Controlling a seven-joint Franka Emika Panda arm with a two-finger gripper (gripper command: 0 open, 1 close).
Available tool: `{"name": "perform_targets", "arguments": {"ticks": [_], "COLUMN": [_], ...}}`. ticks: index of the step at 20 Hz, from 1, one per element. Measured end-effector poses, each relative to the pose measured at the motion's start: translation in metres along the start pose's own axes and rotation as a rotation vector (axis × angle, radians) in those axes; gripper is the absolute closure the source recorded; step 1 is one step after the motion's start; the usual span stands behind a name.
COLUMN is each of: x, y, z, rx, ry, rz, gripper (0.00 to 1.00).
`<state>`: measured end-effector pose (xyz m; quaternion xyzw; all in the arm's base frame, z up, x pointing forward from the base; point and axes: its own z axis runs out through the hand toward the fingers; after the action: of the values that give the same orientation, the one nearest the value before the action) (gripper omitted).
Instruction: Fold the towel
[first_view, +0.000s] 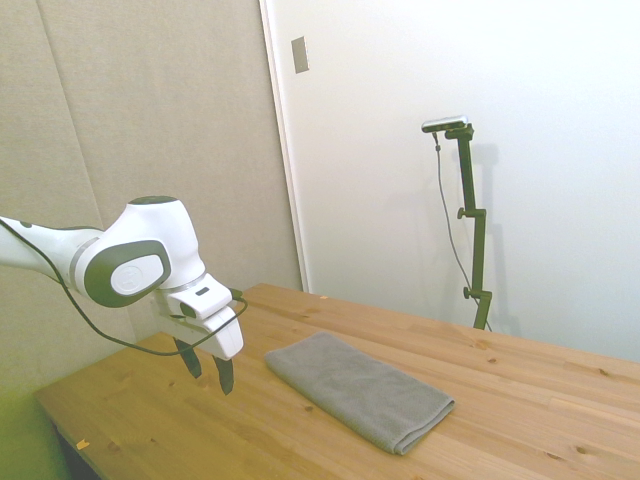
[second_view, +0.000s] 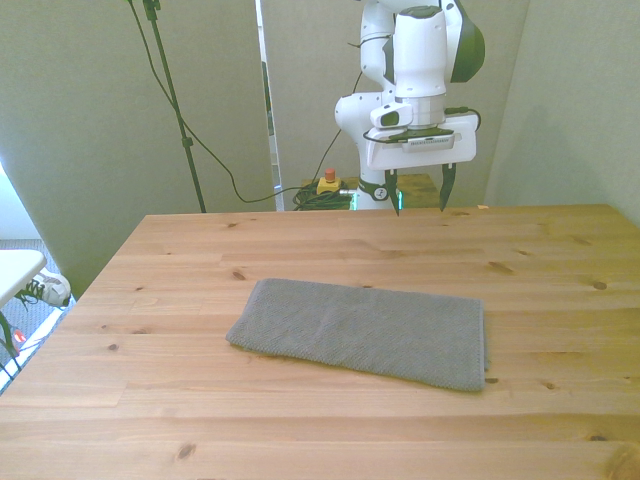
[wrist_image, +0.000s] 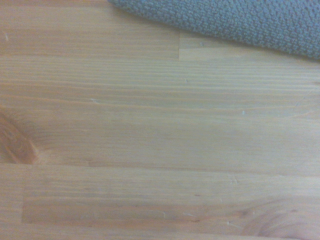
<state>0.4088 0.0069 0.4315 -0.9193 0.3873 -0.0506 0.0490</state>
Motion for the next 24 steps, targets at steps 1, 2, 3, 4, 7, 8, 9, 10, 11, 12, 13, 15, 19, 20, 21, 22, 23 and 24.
{"name": "perform_targets", "arguments": {"ticks": [1,2,3,4,7,8,9,10,11,12,13,15,19,20,21,22,23,24], "x": [0.000,0.001,0.005,0.009,0.022,0.024,0.027,0.029,0.031,0.034,0.035,0.035,0.035,0.036,0.037,0.037,0.038,0.037], "y": [0.000,-0.001,-0.007,-0.018,-0.074,-0.096,-0.117,-0.135,-0.152,-0.167,-0.181,-0.206,-0.241,-0.248,-0.254,-0.259,-0.264,-0.269], "z": [0.000,0.000,-0.004,-0.008,-0.004,0.002,0.009,0.015,0.020,0.025,0.030,0.043,0.069,0.073,0.075,0.077,0.079,0.082], "rx": [0.000,-0.002,-0.009,-0.017,-0.069,-0.091,-0.112,-0.136,-0.166,-0.203,-0.240,-0.302,-0.375,-0.374,-0.376,-0.383,-0.389,-0.395], "ry": [0.000,0.009,0.040,0.073,0.141,0.157,0.171,0.186,0.200,0.224,0.250,0.294,0.395,0.413,0.424,0.431,0.433,0.434], "rz": [0.001,0.013,0.030,0.048,0.119,0.132,0.142,0.149,0.154,0.159,0.164,0.164,0.151,0.150,0.149,0.149,0.150,0.149], "gripper": [0.00,0.00,0.00,0.00,0.00,0.00,0.00,0.00,0.00,0.00,0.00,0.00,0.00,0.00,0.00,0.00,0.00,0.00]}}
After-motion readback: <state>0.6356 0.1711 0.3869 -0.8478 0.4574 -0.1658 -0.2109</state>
